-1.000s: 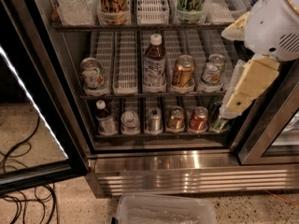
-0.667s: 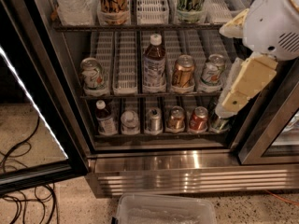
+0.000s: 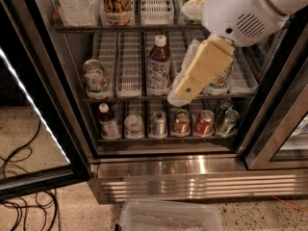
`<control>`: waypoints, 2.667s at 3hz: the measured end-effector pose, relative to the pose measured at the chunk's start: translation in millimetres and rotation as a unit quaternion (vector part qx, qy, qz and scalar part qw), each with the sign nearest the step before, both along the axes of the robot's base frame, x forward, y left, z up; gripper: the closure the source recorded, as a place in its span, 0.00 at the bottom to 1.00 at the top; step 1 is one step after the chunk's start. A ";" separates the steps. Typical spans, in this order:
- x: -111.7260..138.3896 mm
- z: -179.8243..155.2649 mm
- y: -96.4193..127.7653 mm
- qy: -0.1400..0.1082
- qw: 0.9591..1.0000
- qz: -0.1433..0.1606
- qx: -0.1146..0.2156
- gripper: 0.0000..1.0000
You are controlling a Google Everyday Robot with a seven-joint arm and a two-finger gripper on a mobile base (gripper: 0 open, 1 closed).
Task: Pick water bottle from top shelf of fridge
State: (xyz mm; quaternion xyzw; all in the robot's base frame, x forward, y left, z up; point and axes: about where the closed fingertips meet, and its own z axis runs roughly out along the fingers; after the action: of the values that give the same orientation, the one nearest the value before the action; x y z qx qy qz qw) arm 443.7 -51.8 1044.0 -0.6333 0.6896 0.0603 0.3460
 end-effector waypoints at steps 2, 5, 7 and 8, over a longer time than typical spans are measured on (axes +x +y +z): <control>-6.9 37.8 91.8 -0.035 0.996 0.072 0.031 0.00; 2.9 50.0 122.9 -0.089 0.992 0.009 0.091 0.00; 35.0 74.1 143.9 -0.149 0.976 -0.053 0.148 0.00; 35.0 74.1 143.9 -0.149 0.976 -0.053 0.148 0.00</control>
Offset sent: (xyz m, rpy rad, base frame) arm 0.0054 0.1351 0.0154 0.0712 0.0091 0.2644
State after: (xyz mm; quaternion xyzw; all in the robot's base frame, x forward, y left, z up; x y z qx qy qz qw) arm 478.7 92.1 1118.2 -0.5396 0.6460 0.0488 0.5376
